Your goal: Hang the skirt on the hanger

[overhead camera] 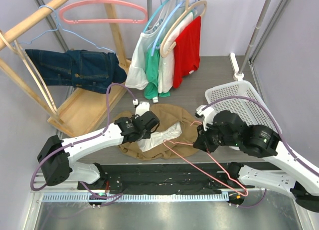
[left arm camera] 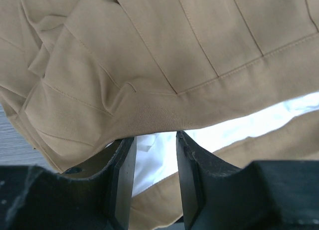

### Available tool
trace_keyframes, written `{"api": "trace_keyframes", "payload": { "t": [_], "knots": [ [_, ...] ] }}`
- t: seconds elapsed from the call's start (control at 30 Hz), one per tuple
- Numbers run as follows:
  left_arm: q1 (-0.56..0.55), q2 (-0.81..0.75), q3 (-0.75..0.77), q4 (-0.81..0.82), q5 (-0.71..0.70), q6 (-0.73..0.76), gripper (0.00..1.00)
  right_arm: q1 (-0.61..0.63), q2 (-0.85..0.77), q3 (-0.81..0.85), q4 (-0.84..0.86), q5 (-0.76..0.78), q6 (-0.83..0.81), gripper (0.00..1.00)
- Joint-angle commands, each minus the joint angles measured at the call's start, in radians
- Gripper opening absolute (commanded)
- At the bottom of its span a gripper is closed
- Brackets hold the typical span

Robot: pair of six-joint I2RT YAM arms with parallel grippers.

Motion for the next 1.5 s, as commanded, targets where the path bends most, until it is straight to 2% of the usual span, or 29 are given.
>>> {"api": "trace_keyframes", "payload": {
  "t": [0.0,0.3,0.43,0.7,1.1,1.2,1.23,1.33,1.47],
  "knots": [
    [0.028,-0.015,-0.040,0.080,-0.008,-0.021,0.41,0.000,0.026,-0.016,0.124,0.019,-0.037,0.01],
    [0.069,-0.004,-0.084,0.188,0.102,0.011,0.41,0.001,0.097,-0.040,0.228,0.034,-0.053,0.01],
    [0.072,0.023,-0.081,0.182,0.134,0.017,0.40,0.000,0.115,-0.037,0.253,0.028,-0.053,0.01],
    [0.072,0.025,-0.086,0.123,0.096,-0.015,0.33,0.000,0.118,-0.040,0.253,0.024,-0.044,0.01],
    [0.072,0.085,-0.091,0.145,0.131,-0.008,0.31,0.001,0.120,-0.031,0.252,0.051,-0.038,0.01],
    [0.072,0.079,-0.086,0.146,0.134,-0.005,0.24,0.000,0.126,-0.022,0.250,0.059,-0.034,0.01],
    [0.072,0.080,-0.080,0.138,0.131,-0.003,0.15,0.000,0.128,-0.020,0.252,0.060,-0.033,0.01],
    [0.072,0.057,-0.048,0.092,0.119,0.005,0.00,0.000,0.135,-0.014,0.244,0.060,-0.037,0.01],
    [0.072,-0.006,-0.009,0.038,0.114,0.006,0.00,0.000,0.143,-0.010,0.242,0.063,-0.052,0.01]
  ]
}}
